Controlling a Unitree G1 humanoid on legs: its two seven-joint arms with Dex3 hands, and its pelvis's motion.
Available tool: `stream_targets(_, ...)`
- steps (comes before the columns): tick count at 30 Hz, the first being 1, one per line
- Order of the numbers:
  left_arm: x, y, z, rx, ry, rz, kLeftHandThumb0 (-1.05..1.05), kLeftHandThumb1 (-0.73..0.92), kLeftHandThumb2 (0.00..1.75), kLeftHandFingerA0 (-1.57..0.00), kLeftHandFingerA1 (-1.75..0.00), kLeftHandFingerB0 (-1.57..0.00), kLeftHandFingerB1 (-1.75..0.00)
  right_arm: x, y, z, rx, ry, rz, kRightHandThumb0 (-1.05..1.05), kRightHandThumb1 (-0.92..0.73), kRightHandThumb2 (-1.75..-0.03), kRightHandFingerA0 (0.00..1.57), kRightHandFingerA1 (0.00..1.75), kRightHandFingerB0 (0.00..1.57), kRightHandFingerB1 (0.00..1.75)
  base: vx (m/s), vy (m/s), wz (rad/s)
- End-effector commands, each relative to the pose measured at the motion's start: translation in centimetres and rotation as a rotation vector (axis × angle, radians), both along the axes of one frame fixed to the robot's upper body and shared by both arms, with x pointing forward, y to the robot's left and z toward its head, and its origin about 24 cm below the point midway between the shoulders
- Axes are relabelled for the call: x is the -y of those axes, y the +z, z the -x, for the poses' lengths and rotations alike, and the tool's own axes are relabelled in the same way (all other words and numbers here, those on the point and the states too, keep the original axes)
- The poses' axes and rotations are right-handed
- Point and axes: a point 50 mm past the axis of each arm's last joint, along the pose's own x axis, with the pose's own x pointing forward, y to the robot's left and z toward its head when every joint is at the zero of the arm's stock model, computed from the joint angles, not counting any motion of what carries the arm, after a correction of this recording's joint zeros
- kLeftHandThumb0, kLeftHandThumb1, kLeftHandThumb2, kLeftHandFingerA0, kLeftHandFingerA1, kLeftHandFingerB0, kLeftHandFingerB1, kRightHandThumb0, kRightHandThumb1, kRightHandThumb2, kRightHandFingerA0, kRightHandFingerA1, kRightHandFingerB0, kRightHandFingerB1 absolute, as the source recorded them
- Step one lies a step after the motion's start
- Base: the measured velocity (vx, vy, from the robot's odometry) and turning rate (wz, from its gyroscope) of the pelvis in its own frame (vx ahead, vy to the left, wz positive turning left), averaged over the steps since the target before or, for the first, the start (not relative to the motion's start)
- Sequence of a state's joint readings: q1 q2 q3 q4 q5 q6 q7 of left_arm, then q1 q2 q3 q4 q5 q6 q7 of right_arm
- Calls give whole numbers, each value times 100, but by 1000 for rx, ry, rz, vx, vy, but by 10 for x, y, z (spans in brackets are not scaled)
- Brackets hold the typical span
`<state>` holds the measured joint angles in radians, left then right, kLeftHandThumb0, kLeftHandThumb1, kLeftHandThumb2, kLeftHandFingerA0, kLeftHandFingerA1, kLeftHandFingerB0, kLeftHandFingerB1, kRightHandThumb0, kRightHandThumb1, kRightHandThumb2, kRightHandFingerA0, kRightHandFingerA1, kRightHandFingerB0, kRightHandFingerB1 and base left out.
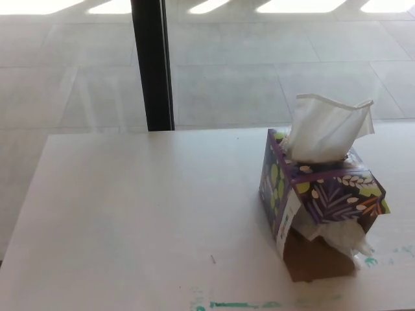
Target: The robot uses its right hand to pull out a tissue from the tissue box kept in the middle of the desk and put it on the right side
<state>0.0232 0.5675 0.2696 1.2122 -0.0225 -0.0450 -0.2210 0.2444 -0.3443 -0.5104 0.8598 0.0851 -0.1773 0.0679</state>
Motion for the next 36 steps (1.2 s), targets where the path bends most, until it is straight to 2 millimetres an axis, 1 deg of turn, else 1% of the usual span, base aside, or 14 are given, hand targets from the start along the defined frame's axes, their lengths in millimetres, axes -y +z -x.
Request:
stream_targets(1,-6,6,0,32,17,28,-82,92,76,-55,-60,-42,-47,24,34,-9,157,-44,147,-71,-56,-57,77,116,47,81,0,0,0)
stream_targets(8,-3,2,4,21,25,41,-83,92,75,-56,-62,-44,-48,43,98,-44,333,-69,278,-79,-63,-61,61,132,31,82,0,0,0)
stream_targets(9,-3,2,4,19,16,38,-82,92,75,-58,-62,-44,-47,41,109,-52,424,-84,263,-81,-49,-96,83,121,37,75,0,0,0)
stream_targets(10,-3,2,3,20,10,33,-78,75,114,-56,-69,-42,-59,38,129,-66,503,-57,268,-83,-48,-95,100,124,37,74,0,0,0)
stream_targets(11,-3,3,3,22,5,30,-81,92,74,-58,-62,-43,-49,35,142,-75,559,-41,269,-80,-48,-93,91,115,34,67,0,0,0)
stream_targets(12,-4,3,3,24,3,29,-78,75,114,-56,-69,-42,-58,33,156,-86,608,-26,270,-76,-60,-59,82,115,37,62,0,0,0)
stream_targets(13,-4,3,3,25,7,30,-78,75,114,-56,-69,-42,-58,32,163,-91,620,-10,275,-76,-60,-59,82,115,37,62,0,0,0)
stream_targets(14,-4,3,3,22,18,33,-84,92,76,-55,-60,-44,-48,30,176,-102,662,-3,283,-73,-60,-59,87,107,40,55,0,0,0)
stream_targets(16,-4,3,3,14,15,31,-83,92,75,-59,-59,-45,-46,19,208,-128,747,96,323,-71,-61,-58,73,82,42,50,0,0,0)
stream_targets(21,-5,3,8,17,36,40,-78,75,114,-56,-68,-41,-57,-2,251,-163,847,334,356,-70,-48,-90,45,69,30,53,0,0,0)
stream_targets(22,-5,3,7,14,28,36,-86,92,77,-57,-63,-43,-48,-18,280,-182,883,447,383,-63,-62,-59,44,65,28,33,0,0,0)
stream_targets(23,-5,3,7,15,30,39,-84,92,74,-58,-63,-44,-47,-25,291,-189,886,488,405,-60,-62,-59,42,62,28,35,0,0,0)
stream_targets(33,-4,2,6,6,15,32,-84,92,75,-57,-60,-44,-47,-82,332,-235,801,832,441,-64,-48,-83,29,54,20,43,0,0,0)
stream_targets(36,-4,1,8,5,23,36,-85,92,75,-58,-60,-45,-47,-111,331,-252,735,983,455,-66,-56,-56,37,35,31,30,0,0,0)
